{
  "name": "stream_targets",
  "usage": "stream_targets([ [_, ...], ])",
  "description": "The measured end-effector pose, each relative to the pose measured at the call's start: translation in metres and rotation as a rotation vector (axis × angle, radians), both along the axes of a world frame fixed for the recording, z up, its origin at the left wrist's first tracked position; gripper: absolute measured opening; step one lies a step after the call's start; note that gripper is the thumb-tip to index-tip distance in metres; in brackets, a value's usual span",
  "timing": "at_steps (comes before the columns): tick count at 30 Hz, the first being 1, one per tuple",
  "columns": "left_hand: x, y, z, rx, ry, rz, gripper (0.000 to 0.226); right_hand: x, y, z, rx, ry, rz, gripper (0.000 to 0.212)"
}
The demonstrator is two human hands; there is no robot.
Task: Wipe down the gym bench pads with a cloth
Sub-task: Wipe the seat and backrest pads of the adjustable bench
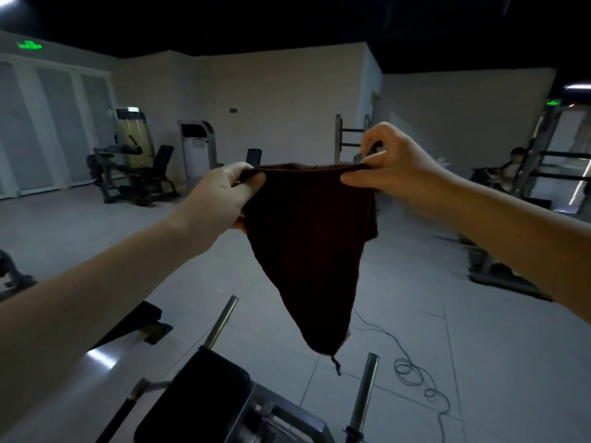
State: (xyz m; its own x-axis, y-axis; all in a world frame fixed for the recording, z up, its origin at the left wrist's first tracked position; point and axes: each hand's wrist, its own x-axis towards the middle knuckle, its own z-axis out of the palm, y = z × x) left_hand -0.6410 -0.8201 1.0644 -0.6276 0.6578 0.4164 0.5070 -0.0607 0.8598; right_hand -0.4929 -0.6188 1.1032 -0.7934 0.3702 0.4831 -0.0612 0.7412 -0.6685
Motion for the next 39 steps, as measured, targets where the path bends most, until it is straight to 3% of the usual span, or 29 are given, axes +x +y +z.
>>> stream_targets([
  [2, 0.0, 0.038, -0.001, -0.003, 0.026, -0.011, 0.019, -0.001, 0.037, -0.005, -0.002, -0.042, 0.01, 0.045],
  [6, -0.003, 0.124, 0.0, 0.022, -0.003, -0.024, 0.018, 0.002, 0.119, -0.003, 0.083, -0.048, -0.005, 0.021],
  [11, -0.005, 0.249, 0.017, 0.096, -0.082, -0.078, 0.018, 0.006, 0.24, 0.016, -0.002, -0.026, 0.026, 0.043],
  [15, -0.02, 0.346, 0.032, 0.117, -0.146, -0.113, 0.022, -0.002, 0.331, 0.041, -0.082, -0.007, 0.064, 0.017],
  [19, -0.044, 0.426, 0.038, 0.113, -0.262, -0.127, 0.023, -0.027, 0.406, 0.048, -0.148, 0.061, 0.065, 0.016],
  [23, -0.074, 0.491, 0.046, 0.103, -0.236, -0.162, 0.022, -0.059, 0.467, 0.05, -0.185, 0.162, 0.049, 0.016],
  [27, -0.107, 0.554, 0.054, 0.077, -0.25, -0.229, 0.029, -0.087, 0.519, 0.052, 0.015, 0.22, -0.114, 0.013],
  [32, -0.146, 0.637, 0.057, -0.024, -0.534, -0.274, 0.058, -0.132, 0.568, 0.061, 0.254, 0.289, -0.203, 0.012],
  [36, -0.182, 0.688, 0.043, -0.125, -0.386, -0.228, 0.068, -0.17, 0.618, 0.059, 0.218, 0.273, -0.247, 0.015],
  [39, -0.204, 0.724, 0.033, -0.193, -0.377, -0.242, 0.076, -0.2, 0.661, 0.047, 0.234, 0.263, -0.269, 0.017],
])
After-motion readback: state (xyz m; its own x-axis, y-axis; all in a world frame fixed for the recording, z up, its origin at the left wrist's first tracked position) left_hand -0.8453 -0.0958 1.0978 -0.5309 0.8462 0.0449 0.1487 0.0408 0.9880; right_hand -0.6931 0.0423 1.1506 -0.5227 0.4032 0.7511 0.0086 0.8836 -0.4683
